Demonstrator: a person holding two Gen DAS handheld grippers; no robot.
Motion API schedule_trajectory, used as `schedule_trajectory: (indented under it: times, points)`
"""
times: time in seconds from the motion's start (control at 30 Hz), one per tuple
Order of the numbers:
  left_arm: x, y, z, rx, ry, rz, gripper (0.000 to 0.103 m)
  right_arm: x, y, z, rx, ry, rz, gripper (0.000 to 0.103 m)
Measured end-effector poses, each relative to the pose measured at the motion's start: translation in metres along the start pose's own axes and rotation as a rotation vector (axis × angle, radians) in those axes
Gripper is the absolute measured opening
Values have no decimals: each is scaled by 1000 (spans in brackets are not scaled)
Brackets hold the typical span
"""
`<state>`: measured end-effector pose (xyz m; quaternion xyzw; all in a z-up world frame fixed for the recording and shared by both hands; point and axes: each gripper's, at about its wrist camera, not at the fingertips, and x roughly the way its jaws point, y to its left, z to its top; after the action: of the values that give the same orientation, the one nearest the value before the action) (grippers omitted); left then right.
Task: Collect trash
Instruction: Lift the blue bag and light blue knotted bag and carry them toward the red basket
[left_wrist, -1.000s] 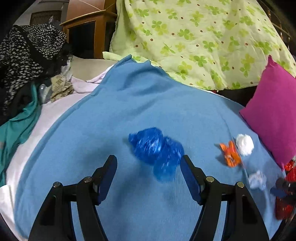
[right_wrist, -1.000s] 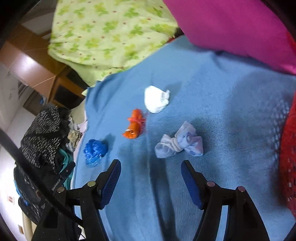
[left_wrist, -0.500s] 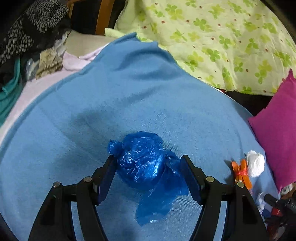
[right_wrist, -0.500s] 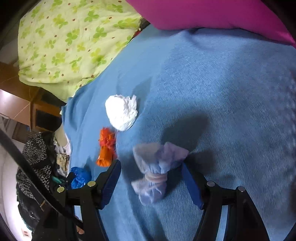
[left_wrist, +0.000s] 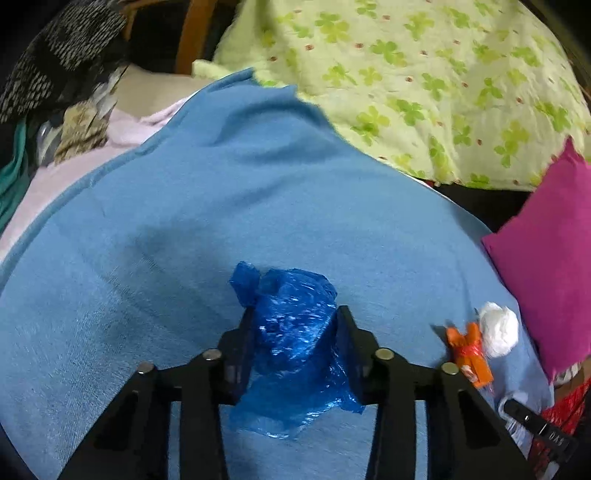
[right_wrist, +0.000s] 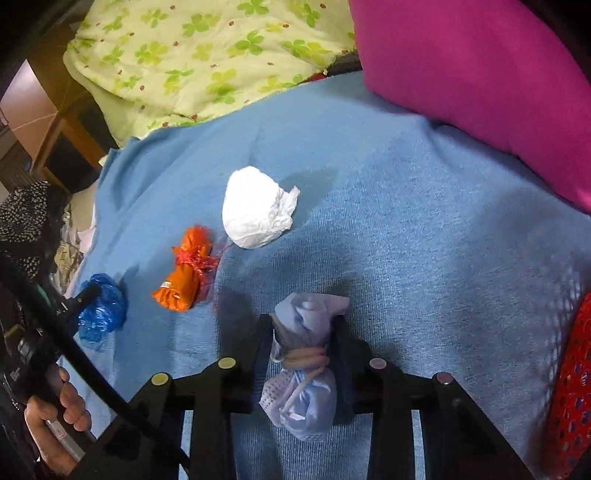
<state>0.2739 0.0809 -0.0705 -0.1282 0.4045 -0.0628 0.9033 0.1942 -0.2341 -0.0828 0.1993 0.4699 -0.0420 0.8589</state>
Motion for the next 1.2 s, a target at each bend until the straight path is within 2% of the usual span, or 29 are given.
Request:
schedule_trajectory:
  times: [0.1, 0.27, 0.4, 0.7, 0.9, 1.2]
  points:
    - [-15, -19, -5, 67, -24, -5, 39, -17, -2, -2, -12, -44, 39, 34]
    - [-52, -58, -14, 178, -95, -54, 39, -56, -6, -2, -29, -164, 106, 34]
    - [-79, -81, -28, 233, -124, -75, 39, -85, -4, -8, -45, -239, 141, 34]
    - [-138, -122, -64, 365, -218, -24, 39, -136, 4, -26, -109, -391, 145, 35]
    - [-164, -133, -89, 373, -224, 8, 39, -170, 2, -42, -138, -478, 144, 35]
    - [-204, -149, -114, 436, -254, 35, 39, -199, -7, -73, -138, -527, 172, 35]
